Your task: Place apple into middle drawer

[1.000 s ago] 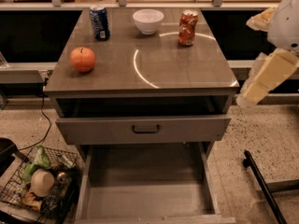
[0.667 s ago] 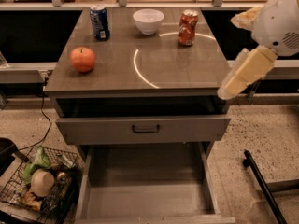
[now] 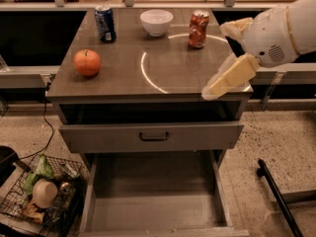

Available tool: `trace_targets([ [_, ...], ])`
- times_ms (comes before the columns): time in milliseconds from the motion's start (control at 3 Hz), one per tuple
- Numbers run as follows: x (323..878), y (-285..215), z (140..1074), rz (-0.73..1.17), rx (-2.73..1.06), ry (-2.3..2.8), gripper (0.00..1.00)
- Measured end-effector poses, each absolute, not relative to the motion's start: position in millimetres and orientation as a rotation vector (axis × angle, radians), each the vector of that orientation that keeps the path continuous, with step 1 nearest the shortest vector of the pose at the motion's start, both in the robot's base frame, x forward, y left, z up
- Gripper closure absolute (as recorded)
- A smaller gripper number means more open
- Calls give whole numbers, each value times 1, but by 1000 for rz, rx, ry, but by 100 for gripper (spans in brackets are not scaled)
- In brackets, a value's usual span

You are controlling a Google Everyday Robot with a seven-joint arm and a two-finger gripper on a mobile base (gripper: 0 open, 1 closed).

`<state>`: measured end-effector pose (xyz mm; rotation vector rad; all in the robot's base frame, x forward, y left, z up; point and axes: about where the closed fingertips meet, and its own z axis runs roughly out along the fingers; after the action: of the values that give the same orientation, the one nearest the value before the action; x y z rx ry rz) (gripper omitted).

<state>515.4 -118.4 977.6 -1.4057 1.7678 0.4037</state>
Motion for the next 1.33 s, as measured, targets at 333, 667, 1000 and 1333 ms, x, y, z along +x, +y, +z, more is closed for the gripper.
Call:
trace_targets([
  [333,526,-91,960,574,-1282,1658,0],
  [667,540,-62,961,615,-1178,1615,0],
  [1000,563,-25,969,526,-1126,1682,0],
  [1333,568,-10,969,552,-1091,1723,0],
])
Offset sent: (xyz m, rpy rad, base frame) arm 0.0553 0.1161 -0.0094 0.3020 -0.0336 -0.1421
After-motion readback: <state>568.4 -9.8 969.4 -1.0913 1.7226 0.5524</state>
